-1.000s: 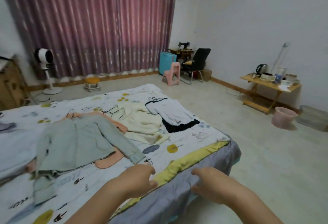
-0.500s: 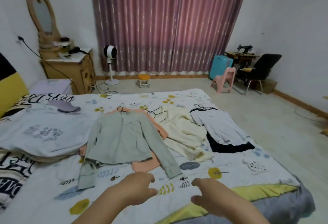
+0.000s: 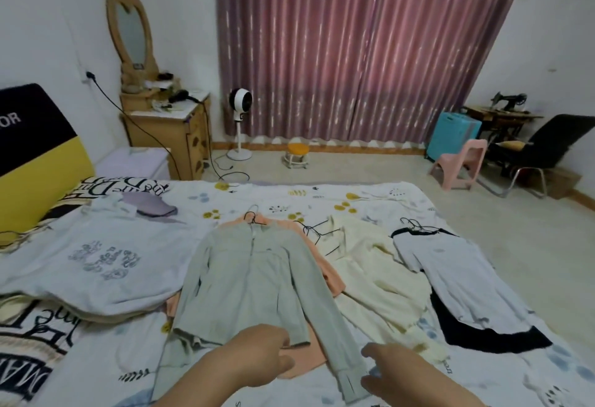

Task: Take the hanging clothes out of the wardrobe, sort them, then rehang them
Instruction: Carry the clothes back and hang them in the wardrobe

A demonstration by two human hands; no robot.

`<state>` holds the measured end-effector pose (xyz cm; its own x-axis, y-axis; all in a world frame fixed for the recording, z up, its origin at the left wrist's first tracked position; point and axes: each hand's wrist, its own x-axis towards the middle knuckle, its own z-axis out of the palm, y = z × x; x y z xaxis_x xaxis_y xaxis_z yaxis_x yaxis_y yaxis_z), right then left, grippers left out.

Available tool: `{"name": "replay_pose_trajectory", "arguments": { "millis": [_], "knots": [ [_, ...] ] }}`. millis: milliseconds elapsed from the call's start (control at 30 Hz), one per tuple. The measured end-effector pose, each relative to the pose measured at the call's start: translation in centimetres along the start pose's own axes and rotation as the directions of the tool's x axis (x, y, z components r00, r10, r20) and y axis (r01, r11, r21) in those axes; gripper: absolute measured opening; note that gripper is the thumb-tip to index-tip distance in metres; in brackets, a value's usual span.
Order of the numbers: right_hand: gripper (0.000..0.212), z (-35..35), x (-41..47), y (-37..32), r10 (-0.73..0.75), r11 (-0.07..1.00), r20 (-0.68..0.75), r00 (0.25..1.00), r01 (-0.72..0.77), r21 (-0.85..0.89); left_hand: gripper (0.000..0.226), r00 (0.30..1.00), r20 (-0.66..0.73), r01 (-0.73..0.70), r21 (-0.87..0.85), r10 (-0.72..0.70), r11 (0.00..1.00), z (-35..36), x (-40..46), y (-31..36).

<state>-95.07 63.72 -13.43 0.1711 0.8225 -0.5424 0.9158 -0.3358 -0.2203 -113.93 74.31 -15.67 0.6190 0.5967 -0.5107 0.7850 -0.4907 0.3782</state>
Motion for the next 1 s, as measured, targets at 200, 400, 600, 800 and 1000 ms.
{"name": "replay_pose_trajectory", "arguments": {
  "millis": [200,400,600,800,1000],
  "knots": [
    [0.049,-2.8,6.2,-0.9,-0.062,0.997,0.086,0.994,0.066,-0.048,0.049,0.995,-0.038,0.088,-0.164,-0.095,0.983,-1.0,3.2,-2.6],
    [0.045,-4.5,13.9,0.0,-0.13,0.983,0.094,0.987,0.141,-0.114,0.04,0.968,-0.119,0.189,-0.222,-0.219,0.957,-1.0,8.2,-4.3],
    [0.04,-4.3,22.0,1.6,-0.181,0.975,0.036,0.983,0.184,-0.122,0.042,0.949,-0.147,0.245,-0.216,-0.28,0.945,-0.3,14.8,-6.9],
    [0.038,-2.5,32.6,1.7,-0.177,0.98,-0.038,0.983,0.172,-0.099,0.042,0.916,-0.214,0.299,-0.2,-0.339,0.933,-0.1,23.0,-11.5],
    [0.041,1.1,44.7,2.2,-0.18,0.971,-0.137,0.974,0.154,-0.181,0.047,0.875,-0.306,0.368,-0.084,-0.376,0.926,0.8,33.9,-17.0]
  ]
}}
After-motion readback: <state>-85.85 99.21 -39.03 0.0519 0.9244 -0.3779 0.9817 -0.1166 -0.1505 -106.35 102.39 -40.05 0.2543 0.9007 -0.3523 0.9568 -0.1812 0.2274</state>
